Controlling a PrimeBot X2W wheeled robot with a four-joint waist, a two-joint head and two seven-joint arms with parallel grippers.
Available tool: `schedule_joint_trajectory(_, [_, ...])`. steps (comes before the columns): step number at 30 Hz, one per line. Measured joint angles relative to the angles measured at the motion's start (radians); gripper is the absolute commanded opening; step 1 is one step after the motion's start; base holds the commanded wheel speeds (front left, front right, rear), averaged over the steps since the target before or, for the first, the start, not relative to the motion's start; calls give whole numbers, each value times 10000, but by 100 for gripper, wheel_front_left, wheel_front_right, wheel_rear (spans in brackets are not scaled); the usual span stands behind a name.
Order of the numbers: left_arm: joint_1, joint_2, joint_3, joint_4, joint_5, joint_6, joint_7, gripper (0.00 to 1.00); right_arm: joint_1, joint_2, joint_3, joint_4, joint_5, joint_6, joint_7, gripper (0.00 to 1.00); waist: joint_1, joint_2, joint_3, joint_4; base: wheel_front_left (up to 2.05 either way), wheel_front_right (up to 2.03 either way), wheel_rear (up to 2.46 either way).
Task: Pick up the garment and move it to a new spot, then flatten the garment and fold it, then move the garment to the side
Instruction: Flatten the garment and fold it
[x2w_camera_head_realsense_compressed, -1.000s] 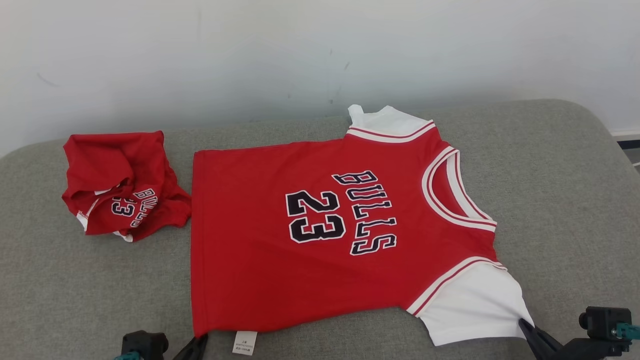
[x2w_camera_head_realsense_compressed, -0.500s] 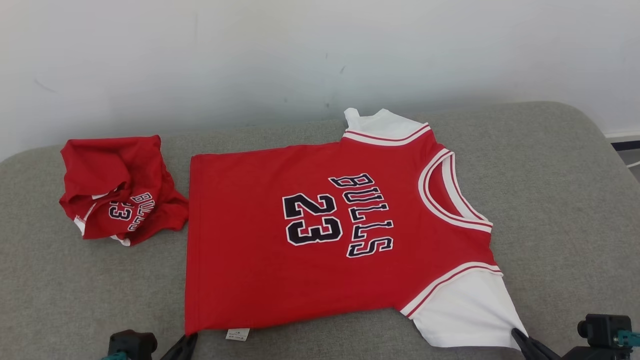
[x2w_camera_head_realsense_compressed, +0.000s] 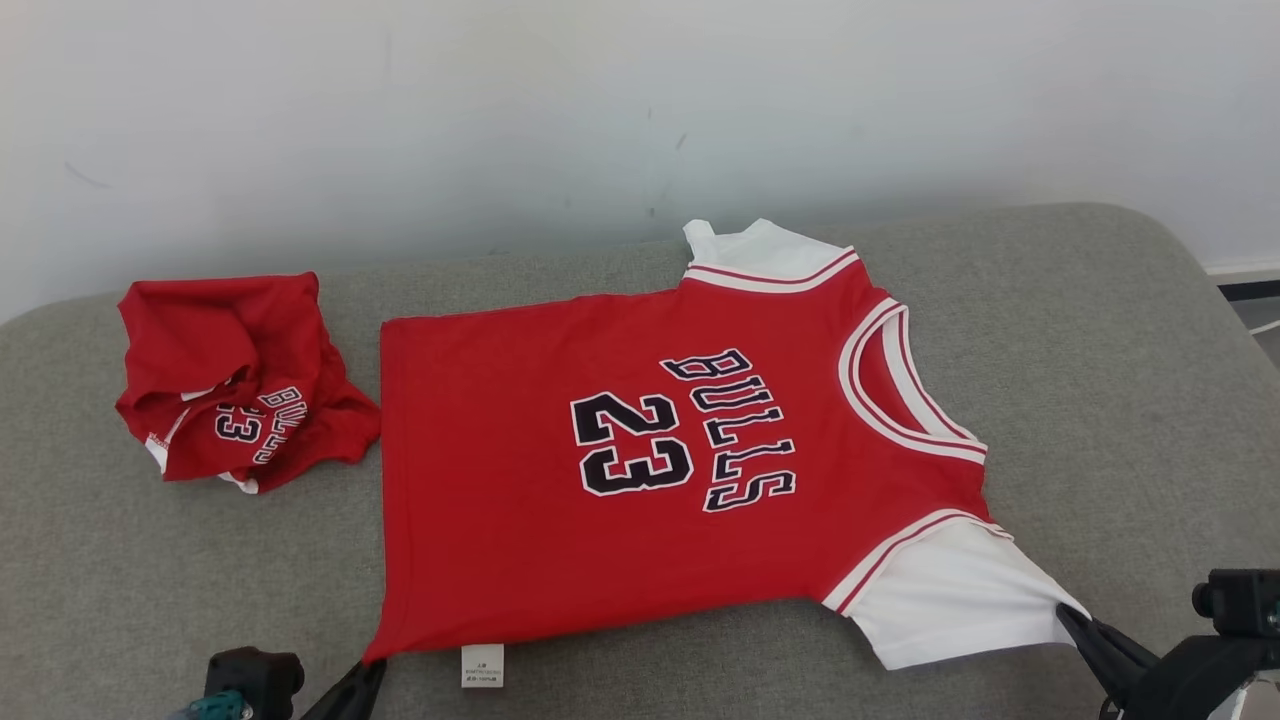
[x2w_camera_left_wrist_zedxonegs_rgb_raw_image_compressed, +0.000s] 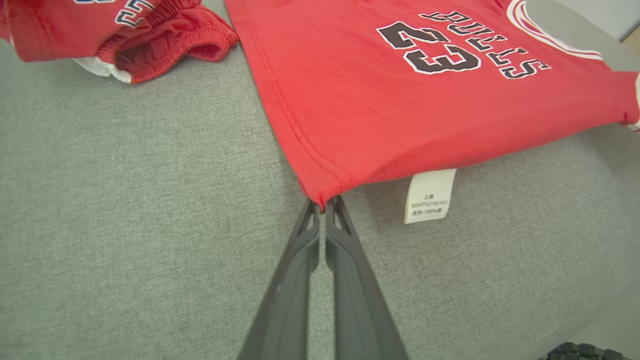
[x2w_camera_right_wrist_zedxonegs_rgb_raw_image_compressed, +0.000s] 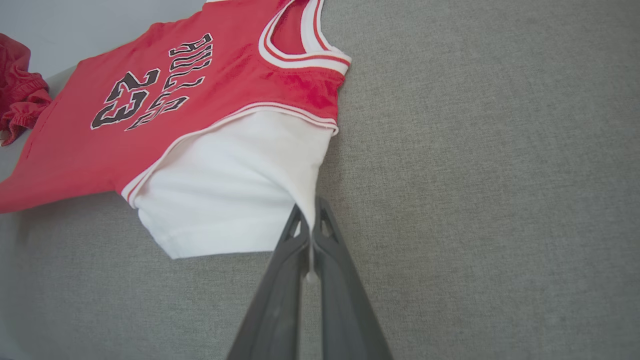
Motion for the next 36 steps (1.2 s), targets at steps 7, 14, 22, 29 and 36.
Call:
schedule_joint_trajectory(7, [-110, 63, -19, 2, -77, -111, 309, 0, -824, -25, 240, 113, 58, 58, 556, 0, 0, 0, 46, 15, 0, 0, 0])
schedule_joint_trajectory(14, [-1051, 165, -58, 272, -309, -355, 775, 0, -1964, -144, 606, 612, 56, 194, 1227, 0, 0, 0, 186, 63, 0, 0, 0])
schedule_joint_trajectory(22, [-2104, 153, -98, 1239, -617, -543, 1187, 0, -3539, -94, 978, 1716, 63, 368, 1927, 0, 2, 0, 357, 76, 0, 0, 0])
schedule_joint_trajectory(29, [-2900, 136, -159, 2144, -771, -702, 1453, 0, -4934, 73, 1373, 2892, -21, 533, 2395, 0, 2, 0, 540, 62, 0, 0, 0])
schedule_joint_trajectory(36, [-4060, 36, -228, 2957, -1062, -790, 1455, 0, -6334, 322, 1714, 4027, -316, 665, 2485, 0, 2, 0, 937, 107, 0, 0, 0])
